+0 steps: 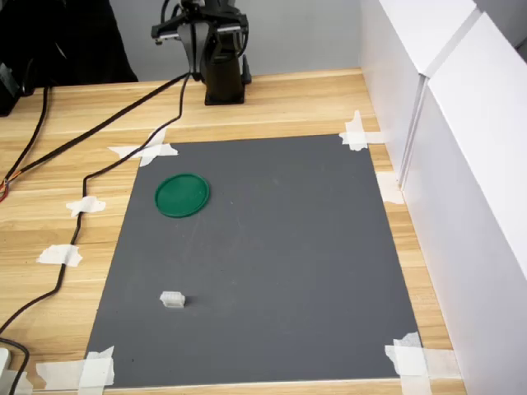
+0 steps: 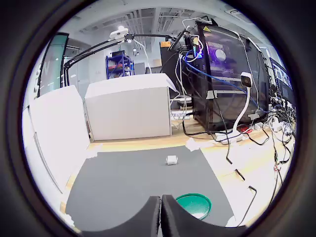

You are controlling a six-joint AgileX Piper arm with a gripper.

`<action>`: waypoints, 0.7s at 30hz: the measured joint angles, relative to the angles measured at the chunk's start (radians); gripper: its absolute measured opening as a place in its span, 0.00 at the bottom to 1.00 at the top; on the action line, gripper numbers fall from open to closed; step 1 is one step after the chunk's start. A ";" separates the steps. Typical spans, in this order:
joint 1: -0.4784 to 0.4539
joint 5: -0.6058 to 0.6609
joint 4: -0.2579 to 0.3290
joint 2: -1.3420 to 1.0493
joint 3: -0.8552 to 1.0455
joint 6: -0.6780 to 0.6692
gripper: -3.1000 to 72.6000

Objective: Grasp a white terminal and put it on the green lid.

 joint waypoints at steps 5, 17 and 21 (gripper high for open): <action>0.000 0.126 0.001 0.176 -0.181 0.000 0.02; 0.000 0.257 -0.030 0.632 -0.501 -0.076 0.02; 0.000 0.309 -0.030 0.771 -0.543 -0.129 0.02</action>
